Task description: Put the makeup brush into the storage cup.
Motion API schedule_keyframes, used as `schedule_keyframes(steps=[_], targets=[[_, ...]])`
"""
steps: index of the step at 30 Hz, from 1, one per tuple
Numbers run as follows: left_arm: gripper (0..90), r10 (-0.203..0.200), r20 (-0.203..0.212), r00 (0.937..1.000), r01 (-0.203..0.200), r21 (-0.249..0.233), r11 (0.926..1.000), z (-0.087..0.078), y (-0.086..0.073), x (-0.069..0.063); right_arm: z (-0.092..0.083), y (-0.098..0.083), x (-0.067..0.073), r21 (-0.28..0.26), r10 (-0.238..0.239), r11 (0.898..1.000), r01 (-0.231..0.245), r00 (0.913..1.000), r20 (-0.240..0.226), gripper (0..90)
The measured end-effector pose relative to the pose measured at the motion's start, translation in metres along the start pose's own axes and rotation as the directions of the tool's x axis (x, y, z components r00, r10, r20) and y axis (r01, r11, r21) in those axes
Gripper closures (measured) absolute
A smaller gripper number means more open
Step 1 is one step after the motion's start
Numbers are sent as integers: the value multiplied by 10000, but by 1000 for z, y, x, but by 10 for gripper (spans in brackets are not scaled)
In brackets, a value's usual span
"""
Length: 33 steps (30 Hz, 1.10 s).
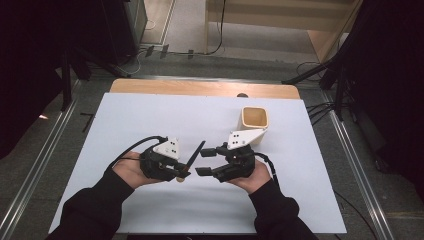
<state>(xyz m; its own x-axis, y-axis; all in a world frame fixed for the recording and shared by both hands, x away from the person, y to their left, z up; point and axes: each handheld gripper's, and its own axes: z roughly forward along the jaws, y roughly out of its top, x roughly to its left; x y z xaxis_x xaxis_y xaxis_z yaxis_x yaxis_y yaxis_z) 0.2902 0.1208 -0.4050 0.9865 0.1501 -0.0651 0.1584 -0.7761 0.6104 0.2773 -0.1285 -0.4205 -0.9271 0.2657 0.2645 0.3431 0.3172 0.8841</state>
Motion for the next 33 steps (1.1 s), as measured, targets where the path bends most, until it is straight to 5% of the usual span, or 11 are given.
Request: schedule_keyframes(steps=[6,18,24,25,28,33], targets=[[783,274,46,9996,-274,105,9996,3,5,-3,8,2,2,70,-77,9999,78,9999,-135,460],[782,510,266,9983,-518,299,9982,8,7,-7,13,4,5,308,-274,9991,286,9989,-372,777],[774,424,330,9986,-427,78,9991,6,7,-6,10,5,6,223,-467,9986,473,9985,-273,790],[763,401,270,9988,-401,-28,9992,5,7,-6,9,5,6,202,-468,9987,473,9986,-260,790],[505,267,121,9996,-262,-440,9987,5,6,-5,7,6,6,95,-452,9989,454,9989,-157,790],[428,-95,435,9990,172,-1817,9832,1,-1,-1,-7,6,1,-664,-176,9977,166,9998,-137,790]])
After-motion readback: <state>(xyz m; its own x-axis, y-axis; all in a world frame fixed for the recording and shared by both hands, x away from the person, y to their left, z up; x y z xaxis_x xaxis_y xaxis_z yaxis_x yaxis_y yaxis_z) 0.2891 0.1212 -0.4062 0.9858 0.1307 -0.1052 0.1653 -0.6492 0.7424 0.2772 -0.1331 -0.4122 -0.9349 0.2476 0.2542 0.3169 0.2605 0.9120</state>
